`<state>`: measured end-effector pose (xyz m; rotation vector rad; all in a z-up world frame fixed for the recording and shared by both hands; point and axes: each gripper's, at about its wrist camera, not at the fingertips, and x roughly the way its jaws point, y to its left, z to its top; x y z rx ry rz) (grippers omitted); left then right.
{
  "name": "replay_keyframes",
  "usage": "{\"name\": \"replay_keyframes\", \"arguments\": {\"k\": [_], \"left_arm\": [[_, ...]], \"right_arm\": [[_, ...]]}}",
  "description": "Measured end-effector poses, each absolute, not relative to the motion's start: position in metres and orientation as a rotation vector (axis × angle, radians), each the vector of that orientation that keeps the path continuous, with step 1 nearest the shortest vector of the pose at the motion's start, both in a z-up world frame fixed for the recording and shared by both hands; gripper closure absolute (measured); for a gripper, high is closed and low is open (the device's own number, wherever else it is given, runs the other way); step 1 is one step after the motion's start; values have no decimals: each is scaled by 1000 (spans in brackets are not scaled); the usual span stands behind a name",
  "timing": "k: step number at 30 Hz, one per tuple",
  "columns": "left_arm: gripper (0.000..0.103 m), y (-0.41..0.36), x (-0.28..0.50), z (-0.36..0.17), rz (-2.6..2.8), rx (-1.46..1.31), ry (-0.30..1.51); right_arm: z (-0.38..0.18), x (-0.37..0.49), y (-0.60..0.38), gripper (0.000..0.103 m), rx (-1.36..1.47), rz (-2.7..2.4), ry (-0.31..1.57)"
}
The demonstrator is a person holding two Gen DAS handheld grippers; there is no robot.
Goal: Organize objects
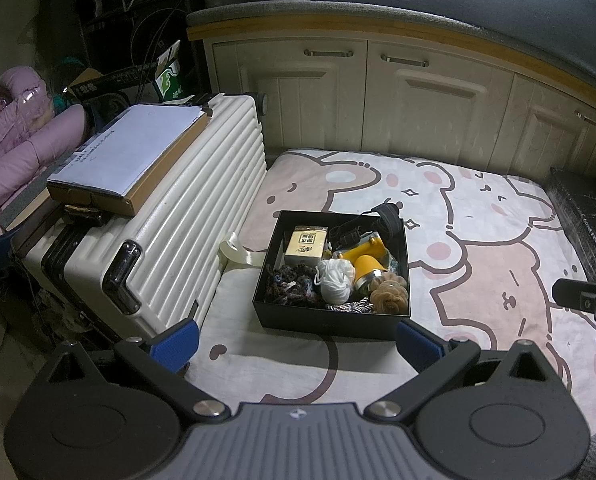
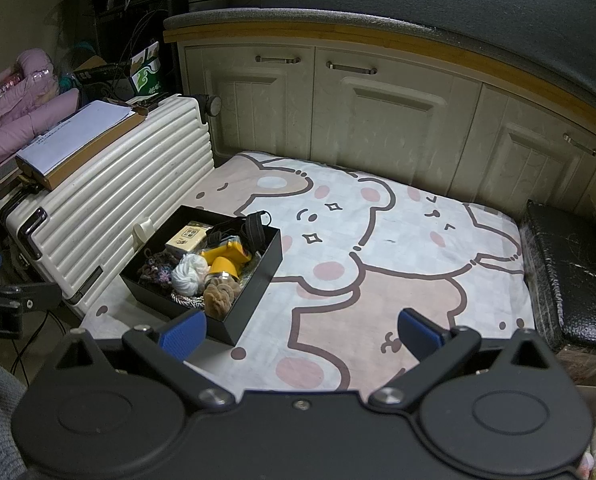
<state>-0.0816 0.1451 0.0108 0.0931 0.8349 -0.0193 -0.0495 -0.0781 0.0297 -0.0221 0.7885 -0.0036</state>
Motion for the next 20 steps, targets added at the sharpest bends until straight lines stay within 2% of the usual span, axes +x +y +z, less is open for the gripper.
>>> {"name": "replay_keyframes", "arguments": {"k": [20], "left_arm": [[0,147,-81,9,-27,96,836]], "right_arm": [[30,-50,-78,0,-21,-3,789]]}}
